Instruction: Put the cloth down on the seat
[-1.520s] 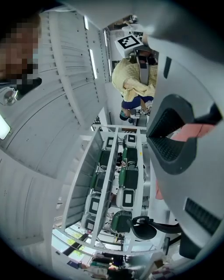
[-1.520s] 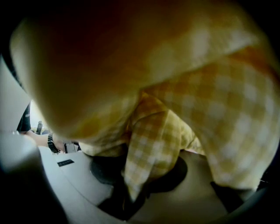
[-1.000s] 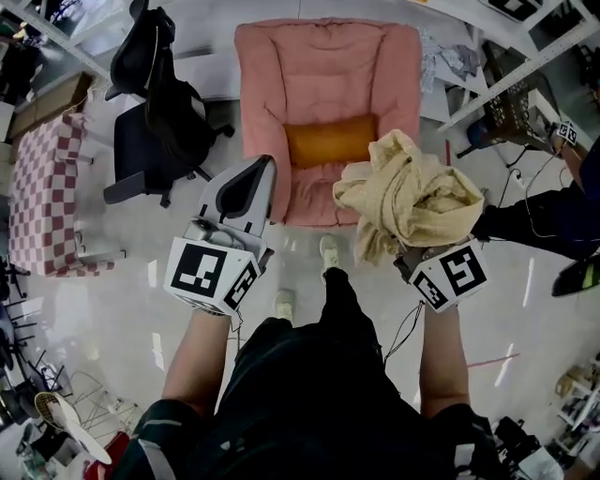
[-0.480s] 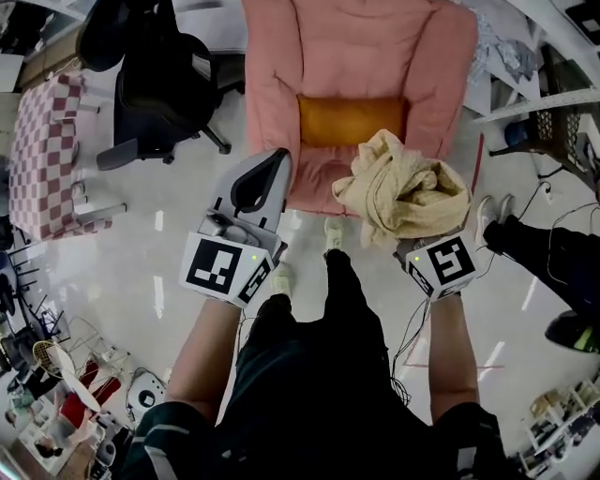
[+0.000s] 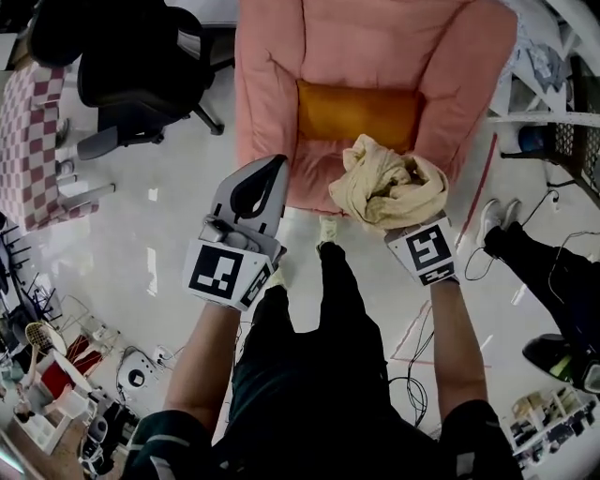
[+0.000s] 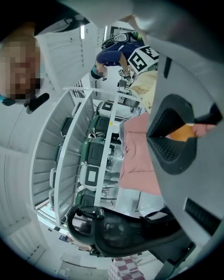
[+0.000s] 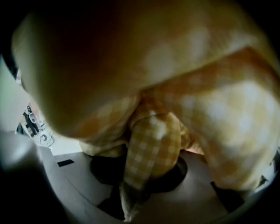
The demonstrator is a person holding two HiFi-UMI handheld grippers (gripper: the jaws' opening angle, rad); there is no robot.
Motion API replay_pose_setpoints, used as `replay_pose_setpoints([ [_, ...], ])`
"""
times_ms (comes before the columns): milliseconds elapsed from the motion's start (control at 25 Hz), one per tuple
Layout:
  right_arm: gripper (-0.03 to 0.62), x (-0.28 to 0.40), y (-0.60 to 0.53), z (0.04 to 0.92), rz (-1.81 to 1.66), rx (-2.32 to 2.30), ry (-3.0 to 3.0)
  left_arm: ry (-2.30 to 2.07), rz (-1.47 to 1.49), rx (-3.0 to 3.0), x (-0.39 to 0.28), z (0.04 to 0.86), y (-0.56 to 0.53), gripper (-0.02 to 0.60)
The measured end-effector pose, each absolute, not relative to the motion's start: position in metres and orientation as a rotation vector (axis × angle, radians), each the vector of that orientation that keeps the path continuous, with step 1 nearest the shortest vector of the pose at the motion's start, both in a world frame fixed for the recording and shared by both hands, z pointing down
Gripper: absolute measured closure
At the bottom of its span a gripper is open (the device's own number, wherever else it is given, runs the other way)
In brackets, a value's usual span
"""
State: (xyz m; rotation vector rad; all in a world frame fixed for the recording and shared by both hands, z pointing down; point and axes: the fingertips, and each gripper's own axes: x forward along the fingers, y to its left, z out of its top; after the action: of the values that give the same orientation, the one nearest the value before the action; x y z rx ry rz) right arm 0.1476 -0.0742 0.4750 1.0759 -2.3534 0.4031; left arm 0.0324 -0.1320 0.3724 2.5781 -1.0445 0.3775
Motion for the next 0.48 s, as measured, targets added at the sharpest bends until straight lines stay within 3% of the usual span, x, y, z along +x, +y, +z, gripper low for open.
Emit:
replay_pose_setpoints([
  [480,0.464,0.125,-0.089,0.635,0.418,0.837,-2.177,-1.083,0.456,2.477,0.024,0.467,-0.155,0.575],
])
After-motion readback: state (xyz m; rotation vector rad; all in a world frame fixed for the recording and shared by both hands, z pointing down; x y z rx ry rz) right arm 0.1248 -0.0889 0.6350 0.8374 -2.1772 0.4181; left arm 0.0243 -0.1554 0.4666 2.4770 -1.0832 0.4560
